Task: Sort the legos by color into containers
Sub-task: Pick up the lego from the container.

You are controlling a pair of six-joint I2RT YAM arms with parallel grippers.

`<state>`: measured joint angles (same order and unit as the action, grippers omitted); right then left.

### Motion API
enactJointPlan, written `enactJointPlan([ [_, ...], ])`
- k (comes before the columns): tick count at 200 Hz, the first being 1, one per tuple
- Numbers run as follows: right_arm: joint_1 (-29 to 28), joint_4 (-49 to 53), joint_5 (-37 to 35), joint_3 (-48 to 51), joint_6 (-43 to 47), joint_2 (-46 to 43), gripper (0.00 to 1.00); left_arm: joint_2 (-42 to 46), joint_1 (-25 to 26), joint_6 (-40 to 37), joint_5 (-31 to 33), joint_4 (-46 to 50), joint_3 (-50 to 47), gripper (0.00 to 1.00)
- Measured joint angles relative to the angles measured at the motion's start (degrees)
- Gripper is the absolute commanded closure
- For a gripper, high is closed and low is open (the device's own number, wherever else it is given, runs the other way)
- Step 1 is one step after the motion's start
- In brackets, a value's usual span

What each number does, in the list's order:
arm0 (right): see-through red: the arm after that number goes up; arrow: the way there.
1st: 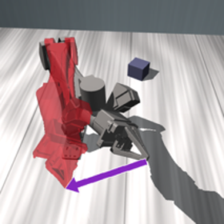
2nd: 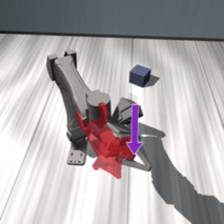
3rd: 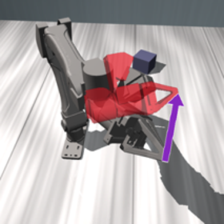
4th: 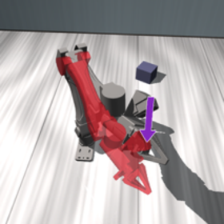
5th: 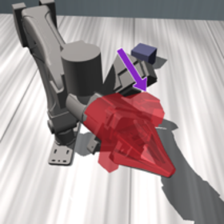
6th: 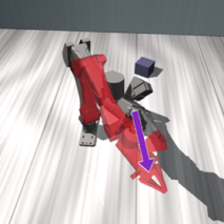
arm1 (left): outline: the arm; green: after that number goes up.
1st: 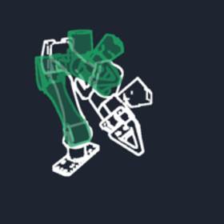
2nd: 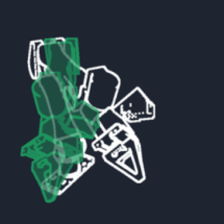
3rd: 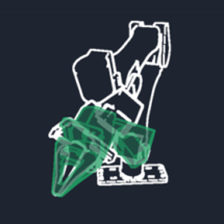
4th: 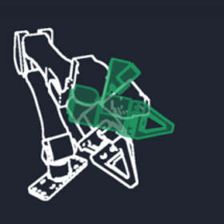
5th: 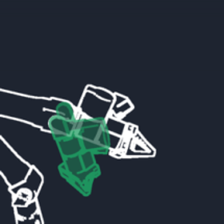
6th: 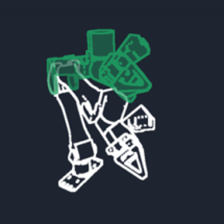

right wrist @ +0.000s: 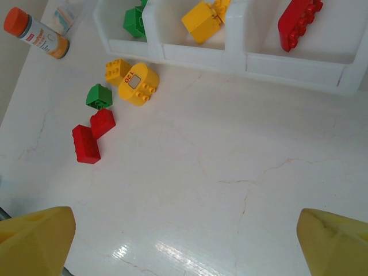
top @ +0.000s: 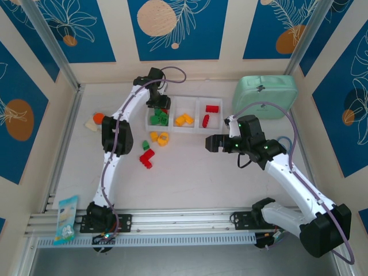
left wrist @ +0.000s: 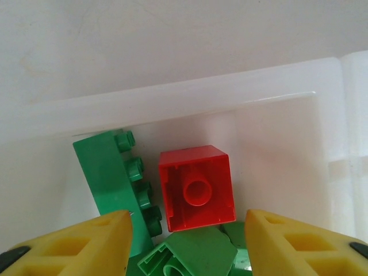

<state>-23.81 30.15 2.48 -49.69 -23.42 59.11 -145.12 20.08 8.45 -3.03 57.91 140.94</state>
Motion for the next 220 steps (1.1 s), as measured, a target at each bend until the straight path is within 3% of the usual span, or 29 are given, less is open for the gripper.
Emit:
enactJointPlan([
  [88,-6.1,1.2,-4.3,-5.7,-0.7,6.8,0.01,-0.2,0.2,-4.4,0.2,-0.9,0.3,0.46],
  [220,-7.6,3.5,-7.3,-7.9,-2.6,7.7,0.01,-3.5,0.2,-1.9,-5.2,-3.0,2.1,0.57],
])
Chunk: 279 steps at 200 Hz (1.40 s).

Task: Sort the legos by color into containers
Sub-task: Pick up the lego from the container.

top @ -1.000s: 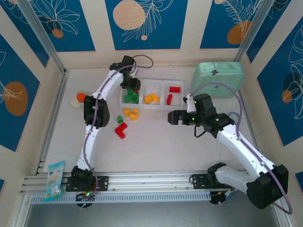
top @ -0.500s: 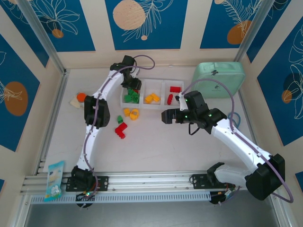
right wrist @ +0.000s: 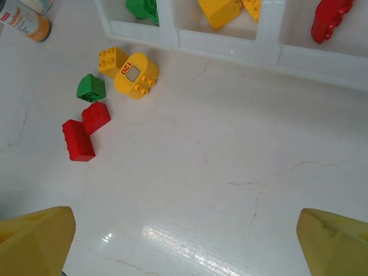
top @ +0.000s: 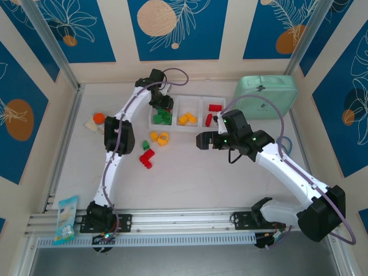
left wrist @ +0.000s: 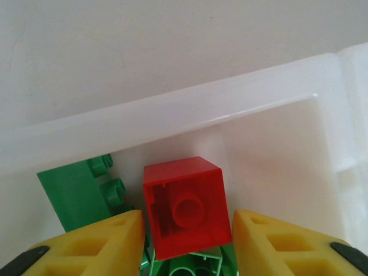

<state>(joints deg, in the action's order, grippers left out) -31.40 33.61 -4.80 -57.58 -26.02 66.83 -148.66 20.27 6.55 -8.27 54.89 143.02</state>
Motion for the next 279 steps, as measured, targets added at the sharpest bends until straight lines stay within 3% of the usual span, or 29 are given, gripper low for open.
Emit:
enactJointPlan([
  [41,-0.5,0.4,-0.8,-0.6,-0.6,0.0,0.01,-0.5,0.3,0.9,1.4,-0.2,-0.1,0.53],
  [120,-1.4,1.2,-1.7,-0.6,-1.7,-1.0,0.01,-0.7,0.9,3.7,3.1,-2.2,-0.1,0.54],
  [156,-2.2,2.0,-2.8,-0.6,-2.4,-2.1,0.01,-1.2,1.4,4.6,3.2,-5.1,-0.2,0.63],
  [188,-2.8,2.1,-3.5,-0.6,-2.8,-3.0,0.01,-1.2,1.8,6.4,2.5,-9.9,-1.7,0.82],
  [233,-2.9,2.6,-4.4,-0.5,-3.0,-4.8,0.01,7.8,2.0,9.6,2.3,-24.5,-20.4,0.88],
  [279,-2.9,2.7,-5.4,-0.2,-3.0,-5.5,0.01,16.7,2.2,11.5,2.8,-30.8,-34.7,0.9],
])
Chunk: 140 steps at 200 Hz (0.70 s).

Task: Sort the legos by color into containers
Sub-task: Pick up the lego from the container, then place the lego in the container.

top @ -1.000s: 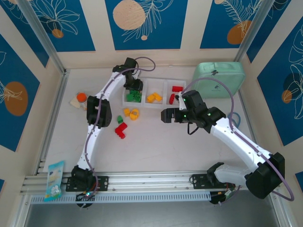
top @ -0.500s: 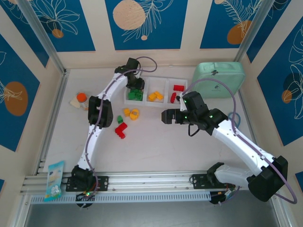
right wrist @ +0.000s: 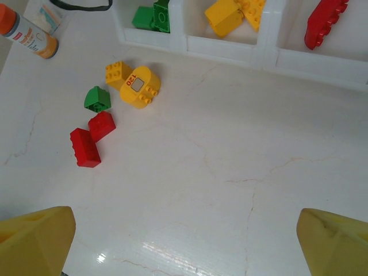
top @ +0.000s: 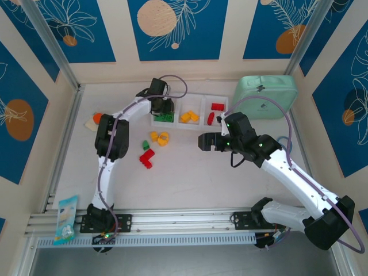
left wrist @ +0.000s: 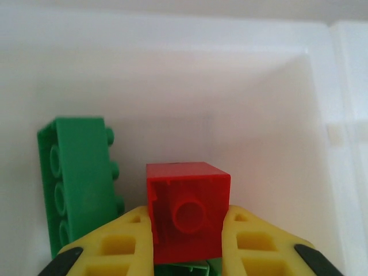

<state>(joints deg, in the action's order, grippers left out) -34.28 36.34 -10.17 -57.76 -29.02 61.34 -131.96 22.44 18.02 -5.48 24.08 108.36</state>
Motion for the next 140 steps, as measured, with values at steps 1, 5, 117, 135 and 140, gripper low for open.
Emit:
enactJointPlan([
  [1,0.0,0.0,0.0,0.0,0.0,0.0,0.01,0.3,0.0,0.0,0.0,-0.1,-0.3,0.9],
  [5,0.0,0.0,0.0,0.1,0.0,-0.1,0.01,1.0,0.0,0.1,0.2,-0.3,-1.0,0.9],
  [117,0.6,0.2,-3.9,0.7,0.0,-4.7,0.01,27.3,1.6,5.0,0.3,-9.2,-14.7,0.92],
  [135,1.7,0.2,-6.1,1.2,0.0,-8.2,0.01,27.7,4.0,7.6,-2.0,-11.9,-16.5,0.92],
  [140,2.2,0.2,-6.6,1.4,0.0,-9.2,0.01,27.7,4.8,8.2,-2.6,-12.7,-17.2,0.91],
])
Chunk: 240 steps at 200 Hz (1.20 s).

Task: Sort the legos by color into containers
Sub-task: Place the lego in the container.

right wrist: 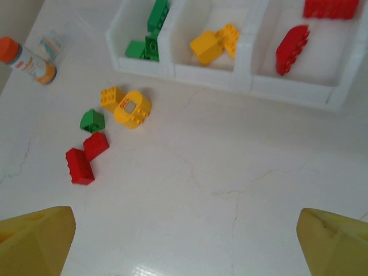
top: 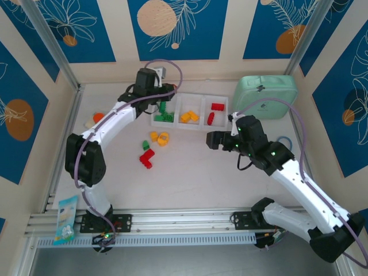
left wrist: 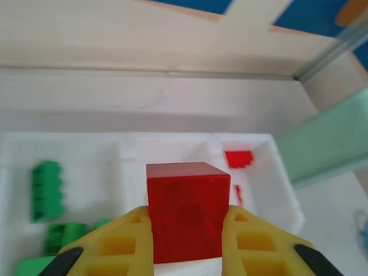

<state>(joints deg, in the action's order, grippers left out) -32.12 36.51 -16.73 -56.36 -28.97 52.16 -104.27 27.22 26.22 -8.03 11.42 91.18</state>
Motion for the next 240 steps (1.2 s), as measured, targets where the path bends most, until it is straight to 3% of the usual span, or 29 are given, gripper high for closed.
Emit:
enactJointPlan([
  [65,4.9,0.6,-4.7,4.7,-0.3,-12.8,0.01,-7.7,11.4,4.9,-3.8,-9.0,-1.6,0.94],
  [123,5.2,2.6,-4.7,5.2,-1.0,-13.7,0.01,-20.7,17.3,4.0,-0.2,-10.8,8.3,0.95],
  [150,5.3,3.5,-4.5,5.9,-1.1,-13.7,0.01,-25.8,18.3,2.4,2.2,-10.4,13.6,0.91],
  [195,5.3,4.0,-4.0,6.7,-1.1,-14.7,0.01,-27.5,18.4,-0.6,7.4,-9.0,15.9,0.72],
  [210,5.4,4.0,-3.7,6.7,-1.1,-14.9,0.01,-27.5,18.4,-1.8,9.1,-8.8,16.5,0.57],
  [224,5.4,4.0,-3.4,6.7,-1.1,-14.9,0.01,-27.5,18.4,-2.8,10.3,-8.7,16.8,0.36],
  [240,5.5,4.0,-2.9,6.7,-1.1,-14.9,0.01,-27.5,18.4,-3.9,11.6,-8.0,16.9,0.26],
])
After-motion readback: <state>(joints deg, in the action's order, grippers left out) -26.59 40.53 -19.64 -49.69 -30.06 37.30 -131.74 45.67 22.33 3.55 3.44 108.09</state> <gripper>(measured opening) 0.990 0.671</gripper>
